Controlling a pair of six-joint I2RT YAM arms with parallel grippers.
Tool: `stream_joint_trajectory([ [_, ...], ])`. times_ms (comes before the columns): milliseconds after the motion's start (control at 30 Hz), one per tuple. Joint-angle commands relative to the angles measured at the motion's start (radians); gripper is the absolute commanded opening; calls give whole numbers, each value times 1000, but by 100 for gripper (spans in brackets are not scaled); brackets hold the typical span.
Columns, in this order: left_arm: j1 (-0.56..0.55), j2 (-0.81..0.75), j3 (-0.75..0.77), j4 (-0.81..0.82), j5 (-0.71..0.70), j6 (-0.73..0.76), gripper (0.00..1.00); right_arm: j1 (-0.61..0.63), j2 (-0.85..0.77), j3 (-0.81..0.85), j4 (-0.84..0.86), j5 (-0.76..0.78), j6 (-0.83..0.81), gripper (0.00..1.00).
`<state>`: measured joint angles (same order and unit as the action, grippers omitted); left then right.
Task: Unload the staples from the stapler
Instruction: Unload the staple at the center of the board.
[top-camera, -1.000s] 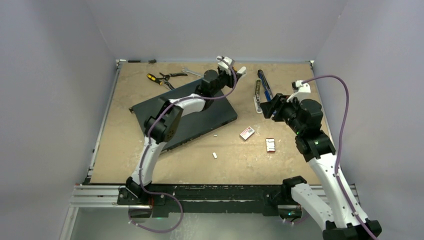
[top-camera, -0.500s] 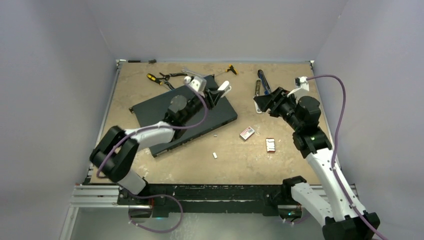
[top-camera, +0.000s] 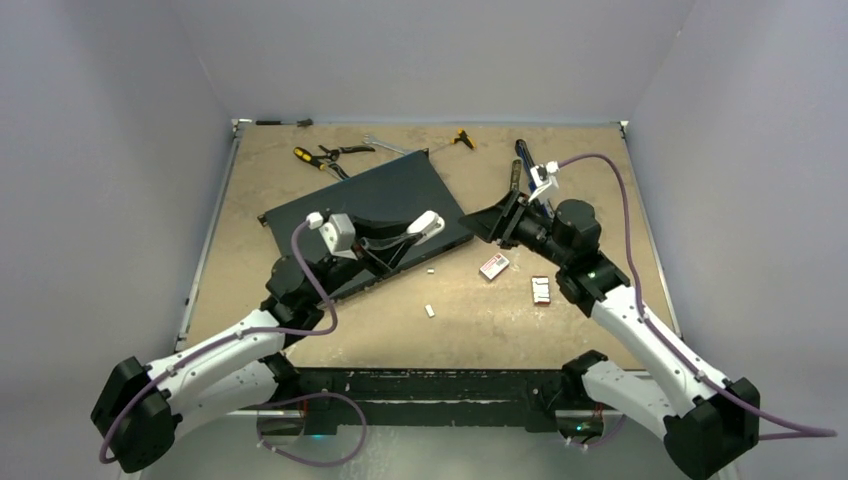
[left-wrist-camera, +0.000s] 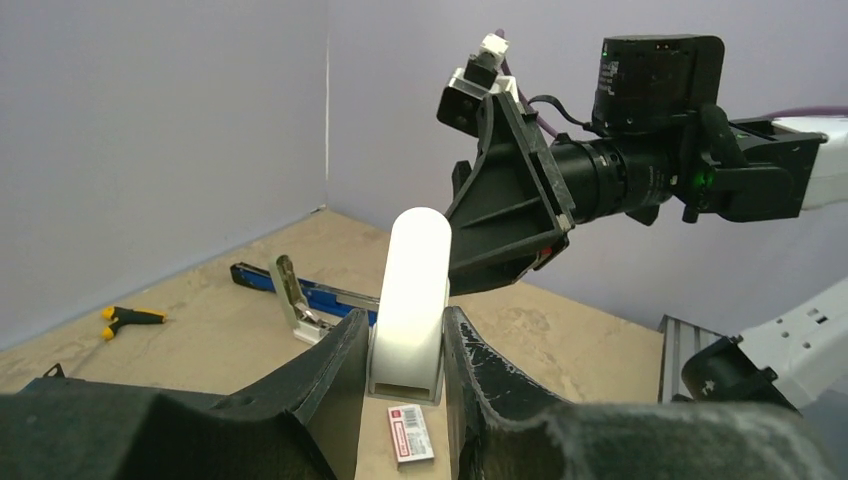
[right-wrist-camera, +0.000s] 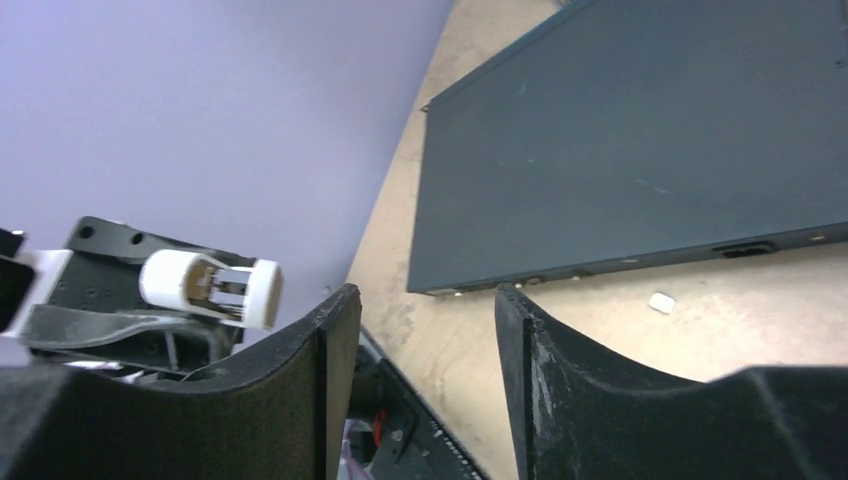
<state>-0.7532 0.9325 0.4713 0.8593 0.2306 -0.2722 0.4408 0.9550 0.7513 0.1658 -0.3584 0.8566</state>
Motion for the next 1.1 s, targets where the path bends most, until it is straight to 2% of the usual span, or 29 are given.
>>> stream_joint_trajectory([
  [0,-3,-66,-29,-73,70,37,0,25,-63,-33,128,3,66,50],
  [100,-2,-66,-48,-61,101,35,0,31,-73,-55,181,-47,114,45],
  [333,-3,-41,-46,-37,127,45,0,39,-74,-95,266,-114,213,45],
  [533,-2,-21,-33,-16,134,53,0,42,-49,-81,208,-132,208,44],
  [700,-3,-3,-31,13,144,44,0,47,-27,-99,261,-182,246,44],
  [933,-2,4,-27,30,144,42,0,58,7,-95,265,-210,246,35],
  [1067,-3,9,-23,33,145,44,0,64,21,-98,271,-216,244,33],
])
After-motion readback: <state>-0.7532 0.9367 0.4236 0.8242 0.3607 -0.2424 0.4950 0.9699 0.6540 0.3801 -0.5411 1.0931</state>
